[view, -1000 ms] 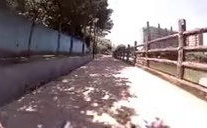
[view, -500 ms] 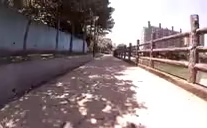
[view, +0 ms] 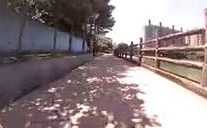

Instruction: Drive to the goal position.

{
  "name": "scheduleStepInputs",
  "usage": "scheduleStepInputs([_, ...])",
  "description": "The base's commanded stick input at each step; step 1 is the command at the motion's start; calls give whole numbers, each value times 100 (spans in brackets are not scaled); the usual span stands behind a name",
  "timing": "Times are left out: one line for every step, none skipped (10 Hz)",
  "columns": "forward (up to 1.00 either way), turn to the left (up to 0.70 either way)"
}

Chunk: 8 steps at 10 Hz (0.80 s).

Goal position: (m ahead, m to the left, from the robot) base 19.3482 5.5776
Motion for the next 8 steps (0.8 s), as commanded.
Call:
scheduleStepInputs([70,0])
scheduleStepInputs([70,0])
scheduleStepInputs([70,0])
scheduleStepInputs([70,0])
scheduleStepInputs([70,0])
scheduleStepInputs([70,0])
scheduleStepInputs([70,0])
scheduleStepInputs([70,0])
